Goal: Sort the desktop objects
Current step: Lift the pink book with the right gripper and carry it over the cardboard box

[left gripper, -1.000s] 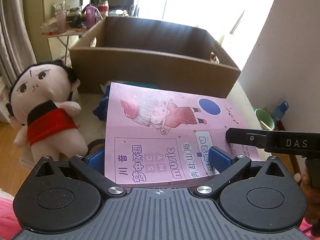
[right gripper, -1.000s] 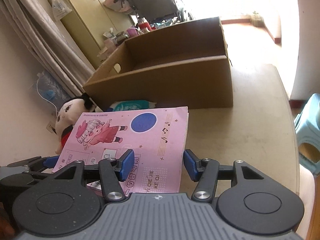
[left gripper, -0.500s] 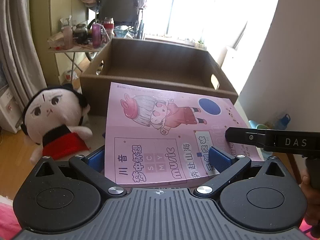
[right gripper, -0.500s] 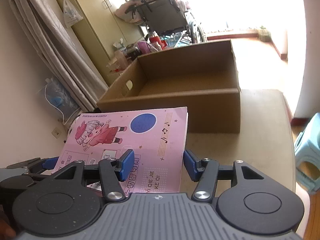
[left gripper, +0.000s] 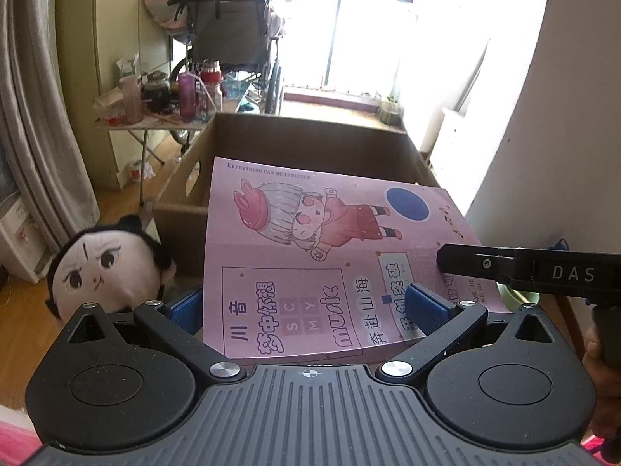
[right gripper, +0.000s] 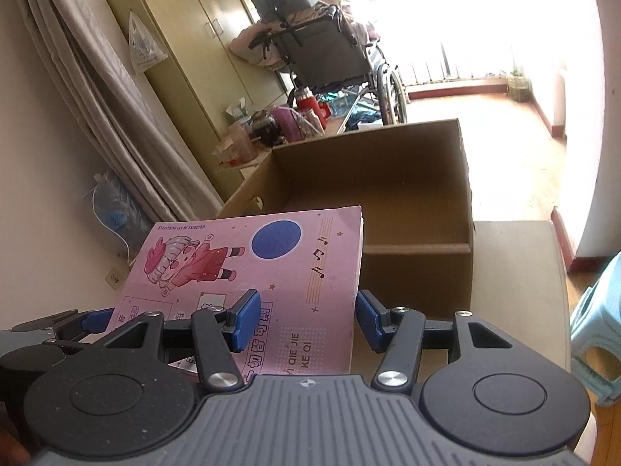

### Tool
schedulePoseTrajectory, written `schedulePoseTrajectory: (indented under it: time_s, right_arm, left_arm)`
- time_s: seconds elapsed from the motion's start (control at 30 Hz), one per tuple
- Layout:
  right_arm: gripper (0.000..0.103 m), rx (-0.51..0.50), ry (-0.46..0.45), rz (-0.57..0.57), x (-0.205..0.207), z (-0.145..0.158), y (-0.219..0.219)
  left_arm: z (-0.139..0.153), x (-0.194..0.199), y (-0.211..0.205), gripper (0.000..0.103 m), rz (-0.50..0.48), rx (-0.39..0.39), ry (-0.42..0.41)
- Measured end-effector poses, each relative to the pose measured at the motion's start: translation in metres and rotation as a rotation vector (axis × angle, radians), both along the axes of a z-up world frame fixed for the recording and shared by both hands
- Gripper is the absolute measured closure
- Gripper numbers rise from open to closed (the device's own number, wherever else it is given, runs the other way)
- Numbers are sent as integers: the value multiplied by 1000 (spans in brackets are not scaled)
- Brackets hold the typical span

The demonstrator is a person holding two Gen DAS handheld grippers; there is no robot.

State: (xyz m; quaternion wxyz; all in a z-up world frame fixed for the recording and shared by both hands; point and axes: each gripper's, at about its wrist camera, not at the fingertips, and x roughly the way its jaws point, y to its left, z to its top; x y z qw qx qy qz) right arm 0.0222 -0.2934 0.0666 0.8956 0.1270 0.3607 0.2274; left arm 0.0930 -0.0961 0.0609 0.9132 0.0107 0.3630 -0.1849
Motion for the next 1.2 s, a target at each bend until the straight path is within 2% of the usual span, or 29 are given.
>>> schedulePoseTrajectory:
  time_s: [0.33, 0.7, 1.2]
  right_arm:
    - [45, 6, -21, -17, 11, 11, -12]
    - [45, 32, 1, -45, 17, 13, -30]
    - [45, 38, 13, -51, 38, 9, -28]
  left_arm:
    - [12, 15, -18, 0, -12, -2, -29]
    - [16, 26, -34, 0, -34, -15, -40]
    - [16, 46, -45, 0, -46, -11, -45]
